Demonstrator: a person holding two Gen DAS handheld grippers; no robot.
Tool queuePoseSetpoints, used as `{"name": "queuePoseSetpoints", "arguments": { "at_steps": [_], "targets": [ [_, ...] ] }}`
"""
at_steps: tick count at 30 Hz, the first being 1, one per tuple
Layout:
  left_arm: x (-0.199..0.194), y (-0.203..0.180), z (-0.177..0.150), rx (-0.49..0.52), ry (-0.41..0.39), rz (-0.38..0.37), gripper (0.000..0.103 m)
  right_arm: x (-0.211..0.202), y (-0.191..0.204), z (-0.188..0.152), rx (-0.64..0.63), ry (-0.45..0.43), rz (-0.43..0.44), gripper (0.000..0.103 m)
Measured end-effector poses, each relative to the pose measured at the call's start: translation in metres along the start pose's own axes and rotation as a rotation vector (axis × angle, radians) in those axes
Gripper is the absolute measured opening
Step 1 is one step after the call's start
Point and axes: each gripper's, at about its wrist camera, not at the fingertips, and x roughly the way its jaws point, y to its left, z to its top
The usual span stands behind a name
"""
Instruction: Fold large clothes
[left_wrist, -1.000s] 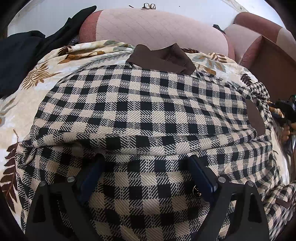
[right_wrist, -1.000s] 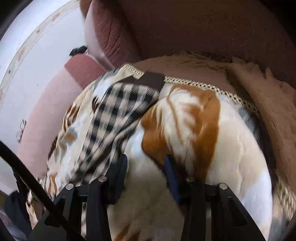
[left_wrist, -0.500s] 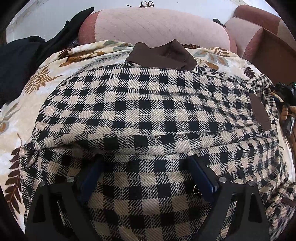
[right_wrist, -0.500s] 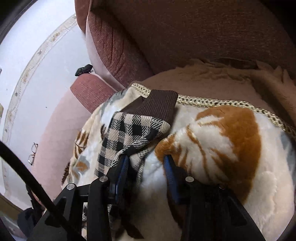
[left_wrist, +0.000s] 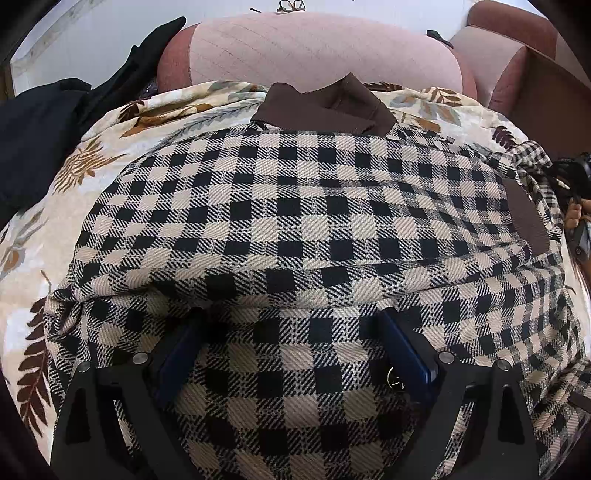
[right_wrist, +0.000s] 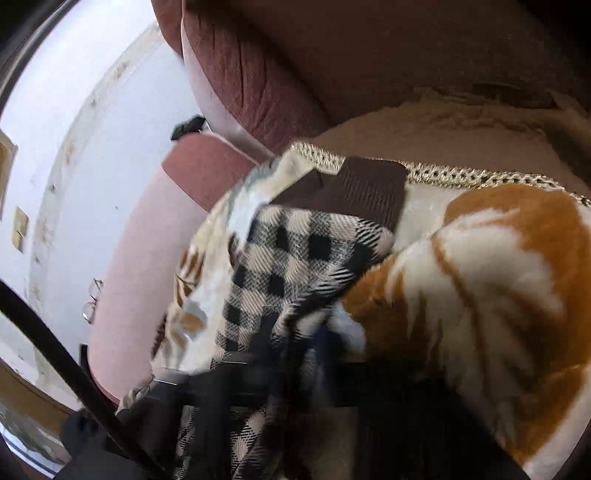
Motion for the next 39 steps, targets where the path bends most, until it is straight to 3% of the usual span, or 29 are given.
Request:
{"name": "queuePoseSetpoints", "arguments": {
  "at_steps": [4, 9, 11, 14, 17, 22, 27, 31, 34, 39],
  "targets": [
    [0.000, 0.000, 0.000, 0.001, 0.000, 0.001, 0.093, -0.029, 0.000, 0.009, 0.026, -0.047, -0.030, 0.008],
    [-0.007, 0.003, 0.005, -0.032, 0.023, 0.006, 0.091, -0.078, -0.001, 0.014, -0.012, -0.073, -0.197, 0.007],
    [-0.020, 0.011, 0.009, -0.086, 0.021, -0.038, 0.088, -0.102, -0.009, 0.016, 0.028, -0.084, -0.221, 0.007],
    [-0.058, 0.026, 0.013, -0.137, -0.045, -0.116, 0.088, -0.136, -0.007, 0.012, -0.008, -0.112, -0.281, 0.007],
    [-0.097, 0.045, 0.016, -0.115, -0.108, -0.159, 0.088, -0.158, 0.007, 0.003, -0.077, -0.128, -0.340, 0.007],
    [-0.138, 0.101, 0.015, -0.130, -0.182, -0.143, 0.088, -0.173, 0.069, -0.023, -0.204, -0.111, -0.292, 0.007],
    [-0.145, 0.173, 0.008, -0.260, -0.213, -0.086, 0.088, -0.156, 0.167, -0.084, -0.381, -0.009, -0.175, 0.007],
    [-0.148, 0.224, -0.006, -0.368, -0.268, -0.045, 0.088, -0.117, 0.247, -0.167, -0.537, 0.130, -0.081, 0.007],
    [-0.149, 0.251, -0.017, -0.421, -0.291, -0.019, 0.088, -0.086, 0.282, -0.236, -0.651, 0.238, -0.049, 0.007],
    [-0.144, 0.280, -0.019, -0.510, -0.276, -0.069, 0.088, -0.035, 0.316, -0.351, -0.851, 0.424, -0.015, 0.008]
  ]
}}
